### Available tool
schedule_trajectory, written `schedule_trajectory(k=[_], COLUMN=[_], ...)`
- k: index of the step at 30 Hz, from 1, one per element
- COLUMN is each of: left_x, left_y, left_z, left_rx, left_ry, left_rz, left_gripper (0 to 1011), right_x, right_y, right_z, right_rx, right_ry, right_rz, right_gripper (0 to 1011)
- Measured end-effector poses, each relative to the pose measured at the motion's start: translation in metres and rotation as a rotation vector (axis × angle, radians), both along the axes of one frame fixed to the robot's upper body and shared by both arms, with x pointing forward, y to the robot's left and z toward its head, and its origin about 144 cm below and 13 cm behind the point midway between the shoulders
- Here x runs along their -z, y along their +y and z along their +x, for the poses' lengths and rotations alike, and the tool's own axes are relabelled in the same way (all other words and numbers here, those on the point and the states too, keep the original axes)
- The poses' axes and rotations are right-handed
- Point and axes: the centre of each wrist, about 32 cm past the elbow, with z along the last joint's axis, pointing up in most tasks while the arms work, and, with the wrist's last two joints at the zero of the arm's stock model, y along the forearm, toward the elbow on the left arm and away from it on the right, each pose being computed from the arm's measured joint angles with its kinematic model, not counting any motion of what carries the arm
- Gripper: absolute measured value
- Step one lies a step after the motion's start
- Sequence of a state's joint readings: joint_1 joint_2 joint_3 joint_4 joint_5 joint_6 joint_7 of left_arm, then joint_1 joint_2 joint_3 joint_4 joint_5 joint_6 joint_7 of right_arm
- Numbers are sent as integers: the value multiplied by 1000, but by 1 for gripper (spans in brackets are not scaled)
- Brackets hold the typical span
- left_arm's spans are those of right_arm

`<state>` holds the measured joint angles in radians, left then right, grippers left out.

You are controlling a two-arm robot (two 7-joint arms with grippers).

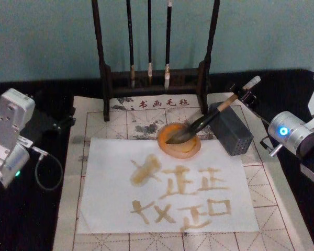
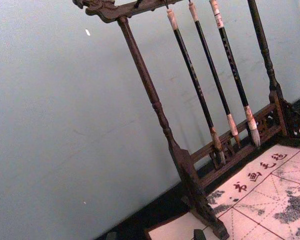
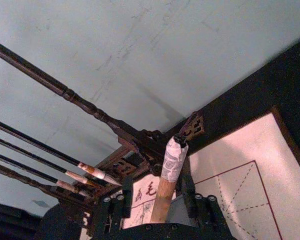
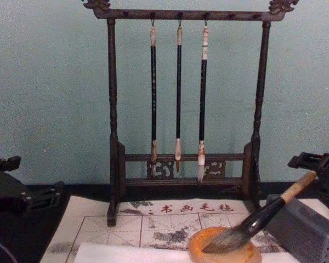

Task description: Pick up the brush from the inkstone, write on the paper, then place the brush back to its original position.

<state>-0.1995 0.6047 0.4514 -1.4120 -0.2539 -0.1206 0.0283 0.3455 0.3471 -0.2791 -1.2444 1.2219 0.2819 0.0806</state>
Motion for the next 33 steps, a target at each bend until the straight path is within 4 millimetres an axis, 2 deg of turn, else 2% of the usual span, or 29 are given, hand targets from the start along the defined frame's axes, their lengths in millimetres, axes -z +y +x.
schedule_trajectory(k=[9,11,16,33], left_x=[0,0,0,0], left_y=[0,0,0,0], left_z=[0,0,0,0], left_rx=[0,0,0,0], left_ry=[0,0,0,0], left_rz=[0,0,0,0], left_gripper=[1001,1001,1001,1001], right_x=[0,0,0,-4], right_y=[0,0,0,0], right_z=[0,0,0,0], right_rx=[0,0,-1,-6], right_ry=[0,0,0,-42], right_rz=[0,0,1,-12], right_gripper=[403,315,199,197])
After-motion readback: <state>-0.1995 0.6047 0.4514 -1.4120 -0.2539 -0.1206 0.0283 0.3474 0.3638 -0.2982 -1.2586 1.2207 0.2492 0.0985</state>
